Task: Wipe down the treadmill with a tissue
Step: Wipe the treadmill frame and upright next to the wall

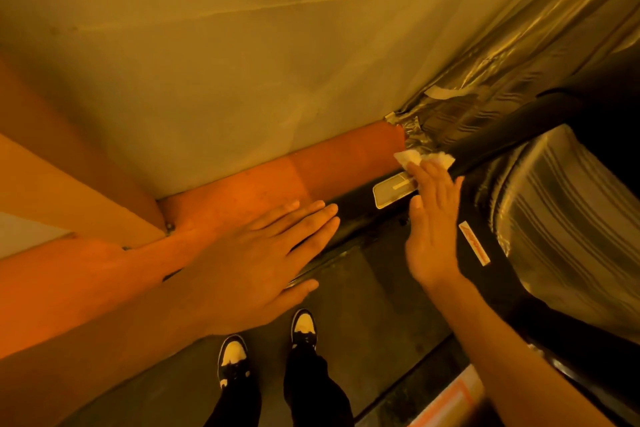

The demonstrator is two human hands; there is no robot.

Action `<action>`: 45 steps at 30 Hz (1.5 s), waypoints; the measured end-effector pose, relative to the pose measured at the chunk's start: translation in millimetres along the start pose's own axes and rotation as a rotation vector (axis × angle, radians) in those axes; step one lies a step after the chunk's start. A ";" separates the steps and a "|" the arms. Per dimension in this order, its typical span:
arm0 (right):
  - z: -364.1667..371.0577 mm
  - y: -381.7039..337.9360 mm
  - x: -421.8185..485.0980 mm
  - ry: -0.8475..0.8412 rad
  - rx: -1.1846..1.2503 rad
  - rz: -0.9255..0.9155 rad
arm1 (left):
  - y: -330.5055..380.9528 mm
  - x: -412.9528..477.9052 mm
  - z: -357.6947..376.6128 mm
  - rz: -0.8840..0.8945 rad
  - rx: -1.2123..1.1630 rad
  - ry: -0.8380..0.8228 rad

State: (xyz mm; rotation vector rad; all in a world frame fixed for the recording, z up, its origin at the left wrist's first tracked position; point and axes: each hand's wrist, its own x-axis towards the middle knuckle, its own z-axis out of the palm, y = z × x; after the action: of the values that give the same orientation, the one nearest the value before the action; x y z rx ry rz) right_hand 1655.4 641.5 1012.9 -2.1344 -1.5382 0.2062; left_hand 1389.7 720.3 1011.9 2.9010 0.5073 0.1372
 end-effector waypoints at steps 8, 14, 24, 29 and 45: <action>4.0 11.9 -17.1 -0.034 -0.132 -0.173 | -0.8 -0.7 -2.0 0.010 0.009 -0.022; 12.0 24.8 -5.7 0.149 0.010 0.022 | -0.1 -0.8 -1.9 0.008 0.020 -0.002; 27.7 14.1 -29.6 0.096 -0.052 -0.147 | -0.8 0.0 0.5 0.006 0.048 -0.006; 25.0 0.0 -17.4 0.133 0.073 -0.016 | 0.0 0.7 -0.7 0.007 0.057 -0.014; -1.8 -39.4 -17.6 -0.324 -0.032 -0.369 | 1.9 -1.7 1.0 -0.038 0.022 -0.016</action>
State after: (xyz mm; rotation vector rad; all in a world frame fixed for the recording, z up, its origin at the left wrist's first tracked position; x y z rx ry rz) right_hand 1616.6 634.1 1030.3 -1.8605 -2.0996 0.4153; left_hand 1388.8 717.8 1011.2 2.9089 0.5642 0.1030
